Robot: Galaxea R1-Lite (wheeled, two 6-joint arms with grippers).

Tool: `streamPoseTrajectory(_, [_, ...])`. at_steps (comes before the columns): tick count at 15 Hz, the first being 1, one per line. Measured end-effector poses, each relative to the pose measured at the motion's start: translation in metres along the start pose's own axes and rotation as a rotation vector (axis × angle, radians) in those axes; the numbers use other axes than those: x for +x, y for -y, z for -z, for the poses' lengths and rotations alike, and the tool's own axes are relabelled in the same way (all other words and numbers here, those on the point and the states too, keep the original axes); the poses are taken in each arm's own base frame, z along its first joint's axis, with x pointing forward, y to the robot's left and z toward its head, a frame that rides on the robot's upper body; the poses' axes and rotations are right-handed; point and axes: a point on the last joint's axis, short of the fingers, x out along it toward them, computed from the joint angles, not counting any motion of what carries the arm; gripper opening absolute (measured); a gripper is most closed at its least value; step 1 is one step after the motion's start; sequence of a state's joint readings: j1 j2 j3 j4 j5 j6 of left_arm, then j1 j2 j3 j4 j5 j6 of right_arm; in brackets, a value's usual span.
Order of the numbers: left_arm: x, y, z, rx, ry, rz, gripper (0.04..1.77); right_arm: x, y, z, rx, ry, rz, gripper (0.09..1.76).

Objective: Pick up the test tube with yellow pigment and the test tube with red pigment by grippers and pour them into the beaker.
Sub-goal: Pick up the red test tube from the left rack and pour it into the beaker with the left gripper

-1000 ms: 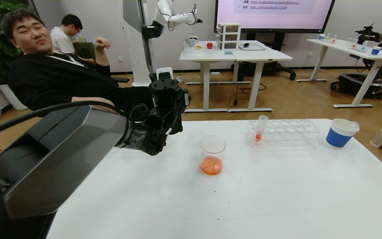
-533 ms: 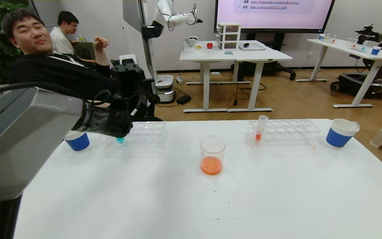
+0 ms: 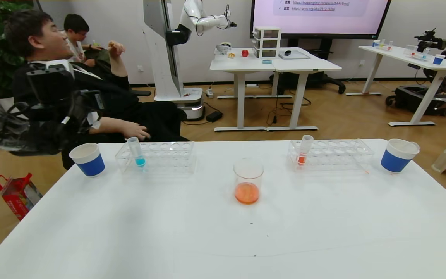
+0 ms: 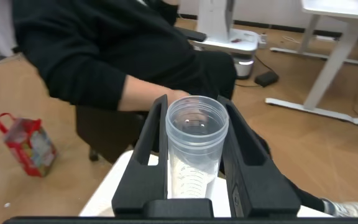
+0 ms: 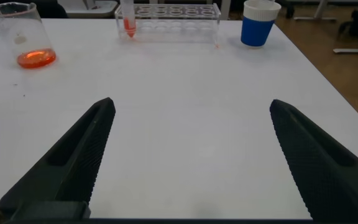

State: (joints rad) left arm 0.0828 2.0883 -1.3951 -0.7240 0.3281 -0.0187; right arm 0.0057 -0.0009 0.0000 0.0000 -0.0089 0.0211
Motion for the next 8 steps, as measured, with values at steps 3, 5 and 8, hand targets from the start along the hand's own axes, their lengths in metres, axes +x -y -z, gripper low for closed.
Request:
streamPoseTrajectory(3, [0.006, -0.04, 0.001, 0.001, -0.009, -0.063, 0.52, 0.0, 0.0, 0.0, 0.0, 0.0, 0.0, 1.74])
streamPoseTrajectory(5, [0.009, -0.054, 0.008, -0.001, -0.01, -0.1, 0.52, 0.0, 0.0, 0.0, 0.0, 0.0, 0.0, 1.74])
streamPoseTrajectory(8, [0.015, -0.064, 0.024, -0.009, 0.027, -0.122, 0.52, 0.0, 0.0, 0.0, 0.0, 0.0, 0.0, 1.74])
